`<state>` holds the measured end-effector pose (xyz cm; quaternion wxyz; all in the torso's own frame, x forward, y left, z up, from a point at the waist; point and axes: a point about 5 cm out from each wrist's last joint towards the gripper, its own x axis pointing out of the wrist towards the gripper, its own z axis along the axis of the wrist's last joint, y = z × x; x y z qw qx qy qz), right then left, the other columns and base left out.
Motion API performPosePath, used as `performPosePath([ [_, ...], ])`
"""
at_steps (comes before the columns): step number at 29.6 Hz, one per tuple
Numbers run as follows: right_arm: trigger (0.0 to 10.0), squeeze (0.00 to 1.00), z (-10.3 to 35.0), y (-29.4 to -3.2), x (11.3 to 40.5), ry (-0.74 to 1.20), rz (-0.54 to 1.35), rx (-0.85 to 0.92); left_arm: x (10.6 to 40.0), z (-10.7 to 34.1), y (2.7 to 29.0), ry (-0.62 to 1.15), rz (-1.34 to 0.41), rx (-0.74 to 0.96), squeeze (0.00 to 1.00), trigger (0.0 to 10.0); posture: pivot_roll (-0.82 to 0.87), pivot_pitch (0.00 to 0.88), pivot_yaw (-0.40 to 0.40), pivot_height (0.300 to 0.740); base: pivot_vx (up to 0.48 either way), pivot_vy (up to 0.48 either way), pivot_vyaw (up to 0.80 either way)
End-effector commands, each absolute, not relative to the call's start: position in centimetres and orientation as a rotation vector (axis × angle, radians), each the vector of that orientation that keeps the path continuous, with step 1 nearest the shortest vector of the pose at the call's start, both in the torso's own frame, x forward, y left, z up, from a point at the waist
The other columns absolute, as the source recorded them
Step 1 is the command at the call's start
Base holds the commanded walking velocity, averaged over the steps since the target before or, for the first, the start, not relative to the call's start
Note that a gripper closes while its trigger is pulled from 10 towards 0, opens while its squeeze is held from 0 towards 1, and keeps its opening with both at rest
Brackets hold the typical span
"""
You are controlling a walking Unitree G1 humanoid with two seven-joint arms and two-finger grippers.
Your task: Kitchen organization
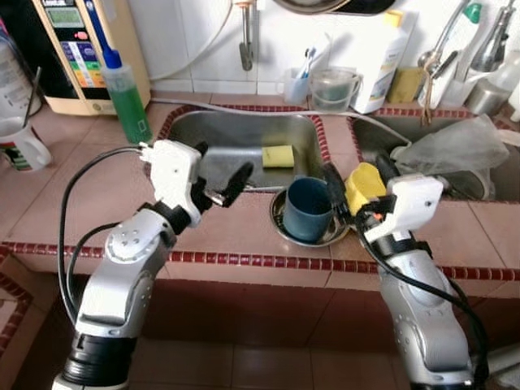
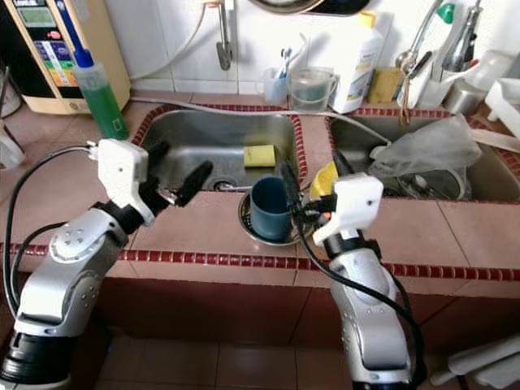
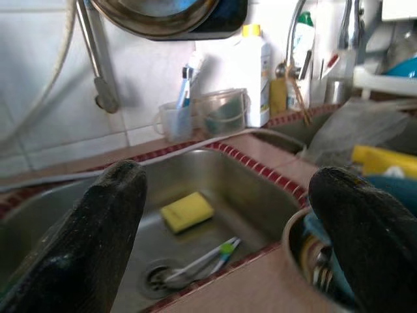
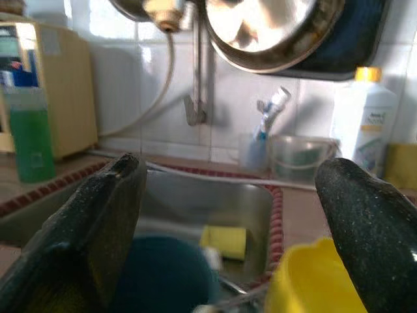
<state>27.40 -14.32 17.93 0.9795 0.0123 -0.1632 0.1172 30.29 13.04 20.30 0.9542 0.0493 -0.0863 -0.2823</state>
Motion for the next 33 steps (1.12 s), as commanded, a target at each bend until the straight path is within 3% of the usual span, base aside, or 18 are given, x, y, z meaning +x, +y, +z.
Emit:
performPosePath([
  [1, 10.0, 0.0, 18.2, -14.1, 27.0, -0.337, 0.24, 0.025, 30.3, 20.1, 12.8, -0.156, -0.598, 0.115, 0.0, 10.0, -0.09, 0.074, 0.015, 0.74, 0.0, 0.0, 0.0],
  [13, 10.0, 0.0, 17.3, -13.9, 25.5, -0.308, 0.225, 0.02, 30.1, 20.1, 11.0, -0.188, -0.702, 0.173, 0.0, 10.0, -0.13, 0.085, 0.044, 0.74, 0.0, -0.022, 0.0],
  [33, 10.0, 0.0, 17.8, -13.5, 25.6, -0.32, 0.243, 0.028, 30.5, 20.3, 11.3, -0.176, -0.663, 0.111, 0.0, 10.0, -0.12, 0.084, 0.036, 0.74, 0.0, -0.432, 0.0],
])
